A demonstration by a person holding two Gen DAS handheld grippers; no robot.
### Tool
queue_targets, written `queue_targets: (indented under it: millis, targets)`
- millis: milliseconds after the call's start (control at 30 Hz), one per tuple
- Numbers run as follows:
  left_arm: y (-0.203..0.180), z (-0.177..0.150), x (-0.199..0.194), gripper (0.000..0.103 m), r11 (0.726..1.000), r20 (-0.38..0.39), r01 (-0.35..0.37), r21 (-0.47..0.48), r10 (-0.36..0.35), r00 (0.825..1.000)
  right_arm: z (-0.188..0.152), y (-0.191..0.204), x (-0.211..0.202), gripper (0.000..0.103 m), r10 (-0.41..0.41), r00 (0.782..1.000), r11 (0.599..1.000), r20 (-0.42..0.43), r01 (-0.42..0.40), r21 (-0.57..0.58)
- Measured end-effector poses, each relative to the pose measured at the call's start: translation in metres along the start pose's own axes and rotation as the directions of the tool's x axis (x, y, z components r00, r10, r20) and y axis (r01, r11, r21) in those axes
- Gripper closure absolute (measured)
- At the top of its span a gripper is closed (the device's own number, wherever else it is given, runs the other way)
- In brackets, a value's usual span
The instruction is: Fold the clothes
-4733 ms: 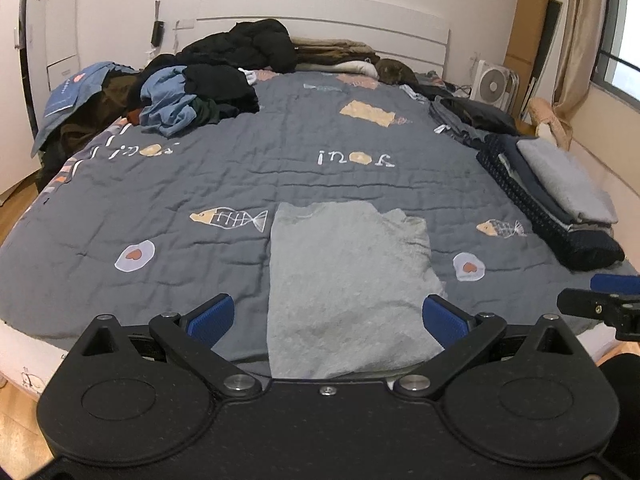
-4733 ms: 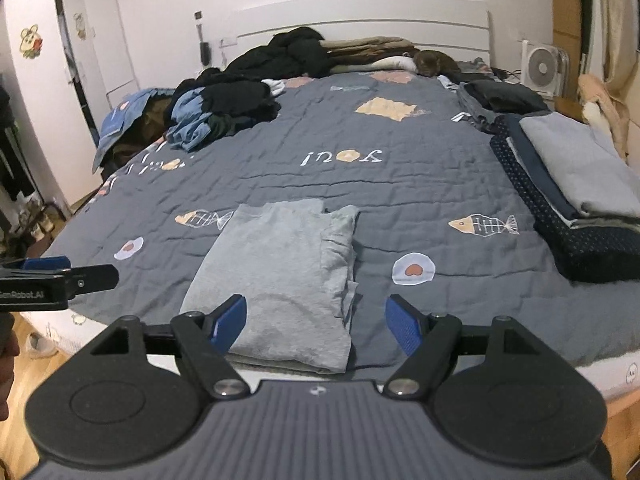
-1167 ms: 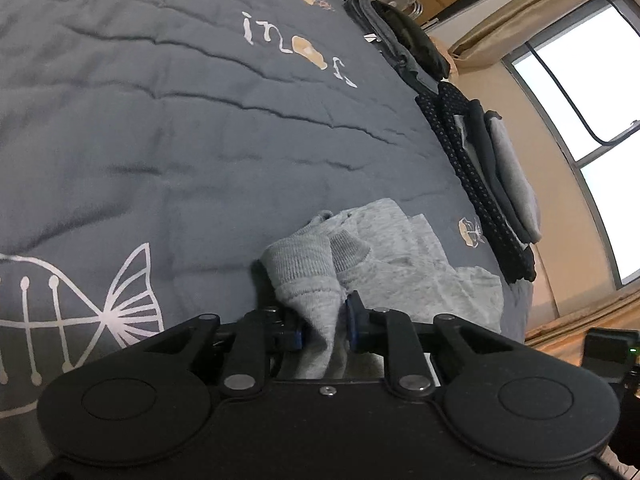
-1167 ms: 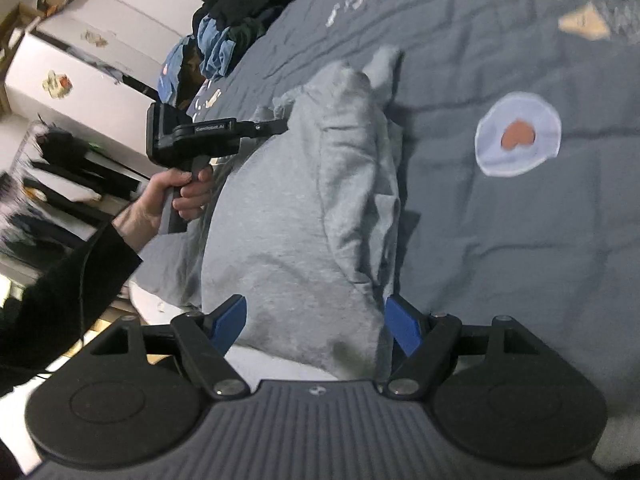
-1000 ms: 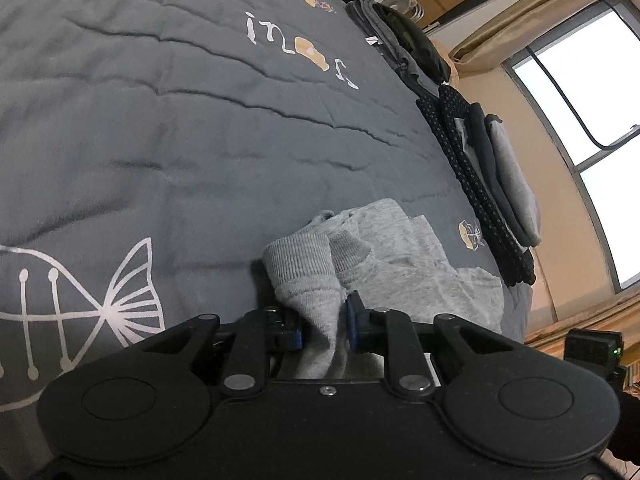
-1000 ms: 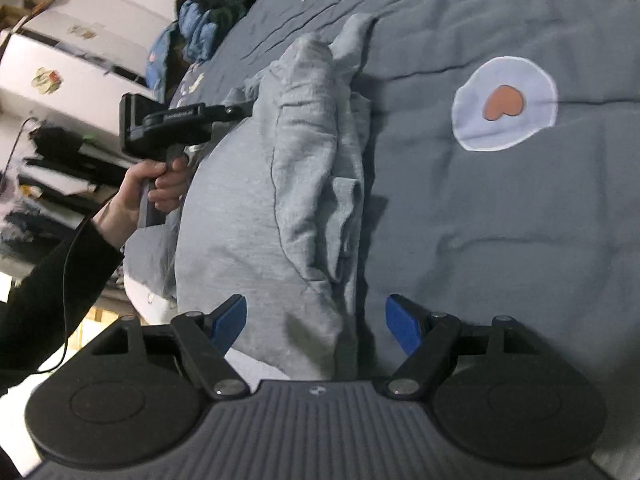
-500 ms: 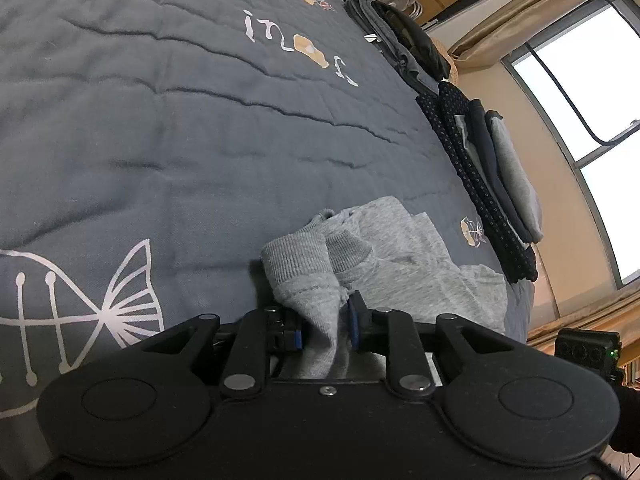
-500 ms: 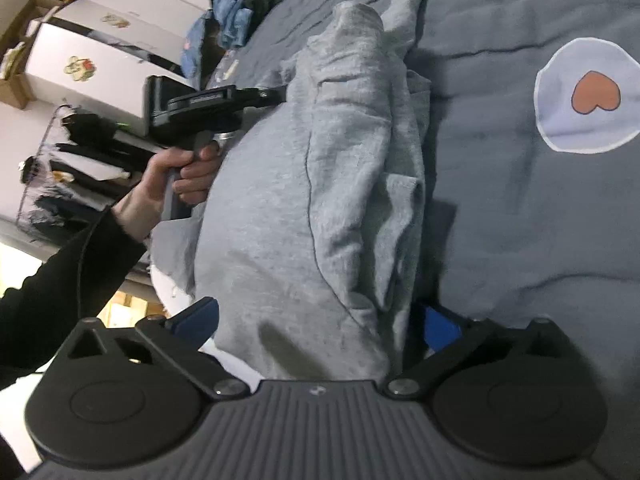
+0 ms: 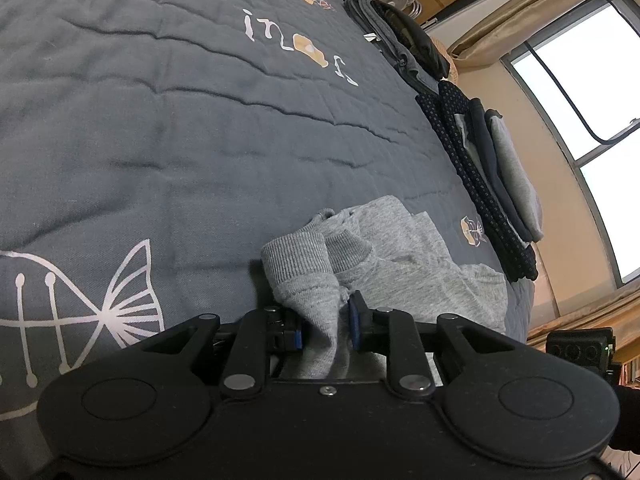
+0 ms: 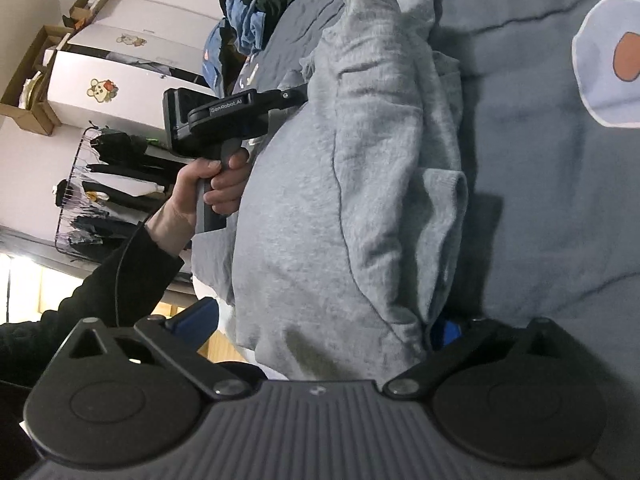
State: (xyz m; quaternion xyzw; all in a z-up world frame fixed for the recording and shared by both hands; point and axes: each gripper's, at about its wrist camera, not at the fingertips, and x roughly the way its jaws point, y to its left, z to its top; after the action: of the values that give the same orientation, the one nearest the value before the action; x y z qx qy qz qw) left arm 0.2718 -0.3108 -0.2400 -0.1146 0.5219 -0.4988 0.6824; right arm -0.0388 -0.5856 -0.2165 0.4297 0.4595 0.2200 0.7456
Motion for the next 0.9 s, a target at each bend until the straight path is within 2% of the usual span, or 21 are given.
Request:
queue_targets:
  millis: [167,300,400,767,833,867,900]
  targets:
    - [0.000,0.000,0.000,0.081,1.000,0.000,0.001,0.001,-0.001,1.000,0.001,0.014,0.004,0.000,0.057,0.998,0.998,-0.023,-0.057,-0.036]
    - [0.000,0.000,0.000,0.081,1.000,-0.003,0.000,0.004,0.000,1.000,-0.001,0.004,0.010,0.000,0.066,0.997,0.997,-0.026,-0.067,-0.046]
    - [0.000,0.000,0.000,0.080,1.000,-0.004,0.003,0.001,-0.003,1.000,-0.003,0.001,0.008,0.000,0.074,0.997,0.997,0.015,-0.074,-0.021]
    - [0.003,0.000,0.000,0.080,1.000,-0.002,0.008,-0.007,-0.008,1.000,0.001,0.002,0.009,0.001,-0.012,1.000,1.000,0.006,0.012,0.017]
    - [0.003,0.000,0.000,0.080,1.000,-0.002,0.008,-0.008,-0.008,1.000,0.002,0.002,0.009,0.009,-0.028,1.000,0.999,0.004,0.028,0.024]
    - [0.003,0.000,0.000,0.080,1.000,-0.001,0.008,-0.008,-0.008,1.000,0.002,0.002,0.009,0.023,-0.036,0.999,0.999,0.003,0.036,0.028]
    - [0.003,0.000,0.000,0.080,1.000,-0.001,0.008,-0.008,-0.008,1.000,0.003,0.002,0.010,0.055,-0.044,0.999,0.999,0.002,0.043,0.031]
